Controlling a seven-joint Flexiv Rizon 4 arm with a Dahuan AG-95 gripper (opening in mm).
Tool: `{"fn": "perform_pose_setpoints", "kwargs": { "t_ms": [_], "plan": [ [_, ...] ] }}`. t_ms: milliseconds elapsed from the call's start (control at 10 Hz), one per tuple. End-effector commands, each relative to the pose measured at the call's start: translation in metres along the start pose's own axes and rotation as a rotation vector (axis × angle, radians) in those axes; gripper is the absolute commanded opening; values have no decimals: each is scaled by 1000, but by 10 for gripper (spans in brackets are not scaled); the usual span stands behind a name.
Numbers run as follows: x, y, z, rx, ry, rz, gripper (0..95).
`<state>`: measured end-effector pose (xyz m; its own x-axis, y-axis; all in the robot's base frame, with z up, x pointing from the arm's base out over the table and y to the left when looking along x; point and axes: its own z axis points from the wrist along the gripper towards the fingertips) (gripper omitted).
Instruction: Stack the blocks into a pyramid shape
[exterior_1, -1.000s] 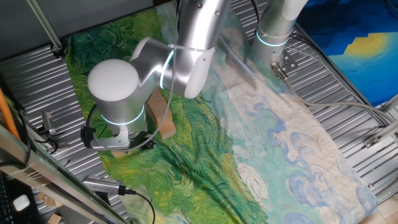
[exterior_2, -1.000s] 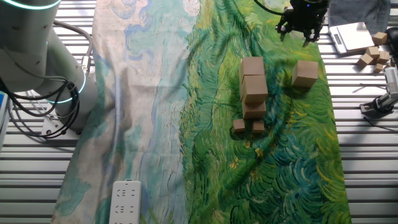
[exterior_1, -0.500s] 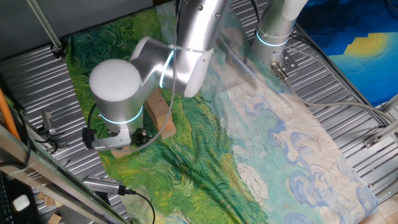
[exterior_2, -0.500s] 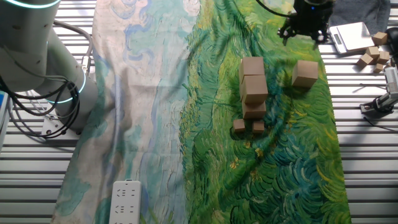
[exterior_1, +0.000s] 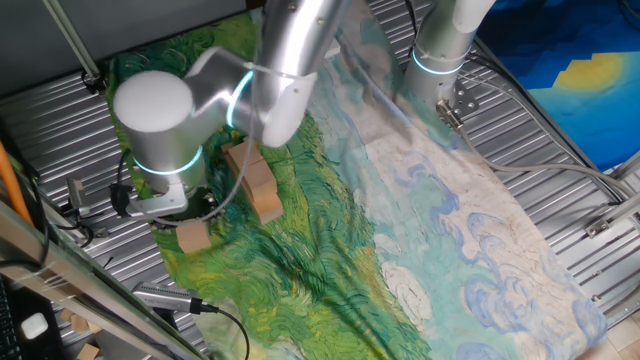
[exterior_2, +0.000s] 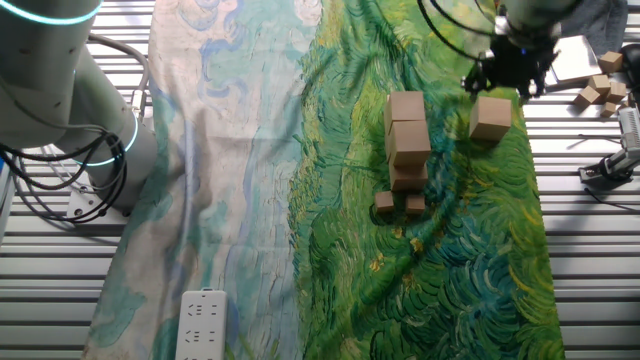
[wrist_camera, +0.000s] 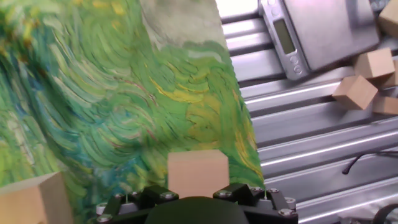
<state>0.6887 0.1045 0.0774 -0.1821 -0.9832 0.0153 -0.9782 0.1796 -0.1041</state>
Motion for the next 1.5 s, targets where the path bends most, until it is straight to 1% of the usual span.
{"fn": "perform_pose_setpoints", "kwargs": {
  "t_ms": [100,300,900,1500],
  "plan": [
    [1,1,2,4,-2,-2,760],
    [2,-1,7,5,-3,-8,760],
    [4,-6,20,7,-21,-7,760],
    [3,-7,31,10,-27,-1,760]
  ]
}}
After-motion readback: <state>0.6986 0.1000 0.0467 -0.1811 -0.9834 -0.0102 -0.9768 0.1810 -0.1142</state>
